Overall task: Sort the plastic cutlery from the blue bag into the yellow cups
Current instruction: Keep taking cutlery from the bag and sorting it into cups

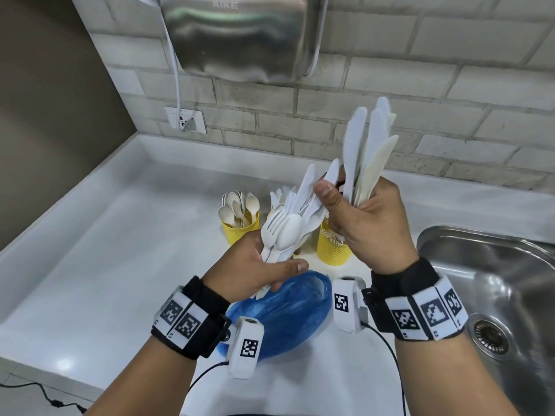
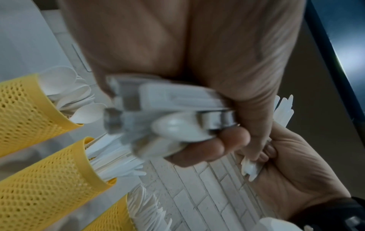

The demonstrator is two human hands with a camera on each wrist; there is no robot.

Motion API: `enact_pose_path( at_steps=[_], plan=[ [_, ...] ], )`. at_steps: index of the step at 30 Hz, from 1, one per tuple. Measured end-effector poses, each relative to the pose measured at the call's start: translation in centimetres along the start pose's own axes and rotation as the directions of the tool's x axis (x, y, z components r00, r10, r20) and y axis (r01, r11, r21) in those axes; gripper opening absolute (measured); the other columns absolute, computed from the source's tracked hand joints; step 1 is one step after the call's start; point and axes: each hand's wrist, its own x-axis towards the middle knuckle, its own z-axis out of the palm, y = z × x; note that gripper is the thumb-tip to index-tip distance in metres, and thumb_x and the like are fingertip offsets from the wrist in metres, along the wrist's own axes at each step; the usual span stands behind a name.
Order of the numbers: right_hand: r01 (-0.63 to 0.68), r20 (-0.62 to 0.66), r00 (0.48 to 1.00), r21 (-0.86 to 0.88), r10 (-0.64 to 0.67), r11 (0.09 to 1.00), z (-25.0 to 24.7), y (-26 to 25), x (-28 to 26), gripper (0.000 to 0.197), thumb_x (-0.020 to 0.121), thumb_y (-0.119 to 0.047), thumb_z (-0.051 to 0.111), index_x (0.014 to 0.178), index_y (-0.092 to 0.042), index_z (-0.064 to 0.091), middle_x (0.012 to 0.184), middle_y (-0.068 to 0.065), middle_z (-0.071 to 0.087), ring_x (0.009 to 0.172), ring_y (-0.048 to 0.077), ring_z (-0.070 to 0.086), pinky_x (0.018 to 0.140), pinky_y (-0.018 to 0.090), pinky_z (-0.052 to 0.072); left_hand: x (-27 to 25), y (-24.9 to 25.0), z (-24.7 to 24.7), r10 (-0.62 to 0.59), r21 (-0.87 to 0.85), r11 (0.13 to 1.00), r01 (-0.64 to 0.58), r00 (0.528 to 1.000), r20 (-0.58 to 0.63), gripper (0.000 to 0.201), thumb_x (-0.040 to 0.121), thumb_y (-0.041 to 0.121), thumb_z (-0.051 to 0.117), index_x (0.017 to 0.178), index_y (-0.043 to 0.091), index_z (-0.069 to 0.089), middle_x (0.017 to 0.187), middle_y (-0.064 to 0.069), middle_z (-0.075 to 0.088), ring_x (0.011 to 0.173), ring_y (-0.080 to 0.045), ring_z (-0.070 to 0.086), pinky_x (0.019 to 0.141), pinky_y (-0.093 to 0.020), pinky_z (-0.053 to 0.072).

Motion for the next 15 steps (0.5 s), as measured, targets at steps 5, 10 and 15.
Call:
enact_pose_path(
  at_steps=[5,10,15],
  plan=[
    [-0.030,0.015,0.999,-0.043,0.030,0.999,-0.1,-0.2,0.2,0.017,0.095,-0.020,0.070,0.099,-0.004,0.071,0.064,-0.015,0.066,0.055,0.001,0.060,0.057,0.013,0.045,0.0,0.0,-0.1,0.000,0.038,0.999,-0.001,1.000,0.021,0.027,0.089,0.028,0.078,0.082,0.007,0.063,0.058,-0.021,0.059,0.053,-0.024,0.054,0.062,-0.037,0.053],
    [-0.064,0.048,0.997,0.020,0.063,0.998,0.0,-0.9,0.1,0.021,0.093,-0.018,0.070,0.077,-0.005,0.068,0.051,-0.012,0.058,0.045,0.001,0.050,0.049,0.017,0.040,-0.1,0.3,-0.1,-0.005,0.052,0.999,0.002,0.998,0.061,0.028,0.089,0.029,0.078,0.091,0.004,0.066,0.061,-0.022,0.061,0.052,-0.022,0.054,0.059,-0.036,0.053],
    [-0.075,-0.038,0.996,0.219,0.086,0.973,0.3,-1.1,0.1,0.032,0.094,-0.022,0.067,0.074,-0.001,0.053,0.049,0.009,0.036,0.041,0.017,0.032,0.043,0.025,0.027,-0.2,0.3,-0.2,-0.008,0.031,0.999,0.005,0.997,0.072,0.026,0.089,0.026,0.077,0.092,0.003,0.064,0.057,-0.018,0.058,0.052,-0.021,0.052,0.059,-0.032,0.051]
  ],
)
